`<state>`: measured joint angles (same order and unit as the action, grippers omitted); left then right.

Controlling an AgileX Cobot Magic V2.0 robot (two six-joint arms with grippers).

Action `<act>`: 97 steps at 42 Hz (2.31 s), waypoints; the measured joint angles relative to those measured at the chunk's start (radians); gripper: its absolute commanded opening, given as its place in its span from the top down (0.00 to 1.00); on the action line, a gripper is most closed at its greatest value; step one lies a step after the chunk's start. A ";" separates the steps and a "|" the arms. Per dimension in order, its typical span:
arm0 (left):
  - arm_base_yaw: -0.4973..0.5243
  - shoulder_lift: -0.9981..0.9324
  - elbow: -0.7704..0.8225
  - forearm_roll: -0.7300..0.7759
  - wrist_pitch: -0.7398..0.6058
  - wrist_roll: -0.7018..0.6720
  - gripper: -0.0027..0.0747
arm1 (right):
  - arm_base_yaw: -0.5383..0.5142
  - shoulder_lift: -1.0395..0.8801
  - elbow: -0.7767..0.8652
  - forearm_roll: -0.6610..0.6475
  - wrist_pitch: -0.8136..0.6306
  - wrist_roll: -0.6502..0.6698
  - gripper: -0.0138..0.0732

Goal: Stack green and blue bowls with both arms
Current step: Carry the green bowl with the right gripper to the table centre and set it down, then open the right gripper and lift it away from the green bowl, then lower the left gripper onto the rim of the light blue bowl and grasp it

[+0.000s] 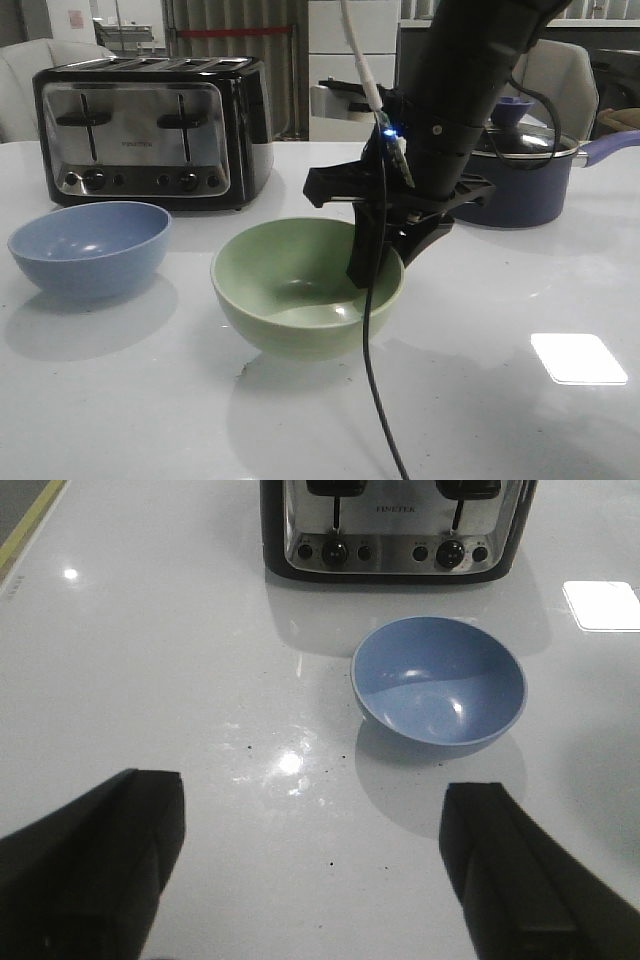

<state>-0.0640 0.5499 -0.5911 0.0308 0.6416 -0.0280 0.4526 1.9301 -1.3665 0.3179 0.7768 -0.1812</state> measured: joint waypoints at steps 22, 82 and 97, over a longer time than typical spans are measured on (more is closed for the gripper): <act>0.000 0.000 0.000 0.000 0.000 0.000 0.21 | 0.000 0.024 -0.002 -0.065 0.007 -0.003 0.40; -0.083 0.654 -0.288 0.000 0.071 0.000 0.21 | 0.050 -1.264 0.646 -0.089 0.040 -0.080 0.40; -0.084 1.041 -0.512 0.000 0.073 0.000 0.21 | 0.050 -1.264 0.646 -0.089 0.042 -0.080 0.40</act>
<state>-0.1481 1.5910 -1.1028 0.0308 0.7144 -0.0280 0.5025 0.6656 -0.7201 0.2286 0.8184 -0.2614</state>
